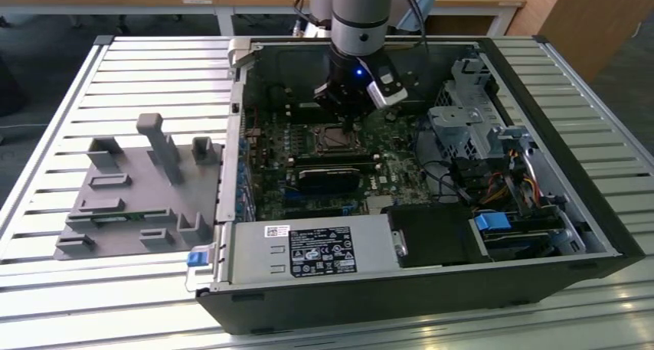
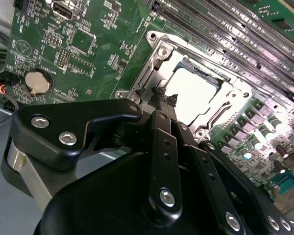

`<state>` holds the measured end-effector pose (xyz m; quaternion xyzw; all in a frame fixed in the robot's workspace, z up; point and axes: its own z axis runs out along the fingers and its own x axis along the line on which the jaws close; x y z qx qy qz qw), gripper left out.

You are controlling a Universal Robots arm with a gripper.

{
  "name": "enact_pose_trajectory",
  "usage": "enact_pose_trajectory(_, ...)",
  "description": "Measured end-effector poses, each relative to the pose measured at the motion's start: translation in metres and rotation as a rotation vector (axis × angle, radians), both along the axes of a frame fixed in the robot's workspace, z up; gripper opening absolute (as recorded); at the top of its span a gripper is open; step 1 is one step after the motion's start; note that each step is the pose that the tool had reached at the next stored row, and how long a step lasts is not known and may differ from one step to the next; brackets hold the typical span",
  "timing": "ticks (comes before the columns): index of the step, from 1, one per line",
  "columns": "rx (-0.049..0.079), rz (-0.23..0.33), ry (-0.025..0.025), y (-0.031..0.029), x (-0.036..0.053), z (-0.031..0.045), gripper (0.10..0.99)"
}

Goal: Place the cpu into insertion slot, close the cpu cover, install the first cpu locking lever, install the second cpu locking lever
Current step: 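Install the second cpu locking lever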

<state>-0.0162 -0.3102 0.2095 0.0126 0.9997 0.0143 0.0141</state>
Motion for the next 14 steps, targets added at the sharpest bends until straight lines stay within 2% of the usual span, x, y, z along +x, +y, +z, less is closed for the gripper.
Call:
enact_pose_trajectory(3,0.000,0.000,0.0000,-0.0011,0.0000,0.0035,0.106)
enact_pose_trajectory(10,0.000,0.000,0.0001,-0.0019,0.0001,0.0256,0.106)
enact_pose_trajectory(14,0.000,0.000,0.0001,-0.0078,0.0000,0.0263,0.106)
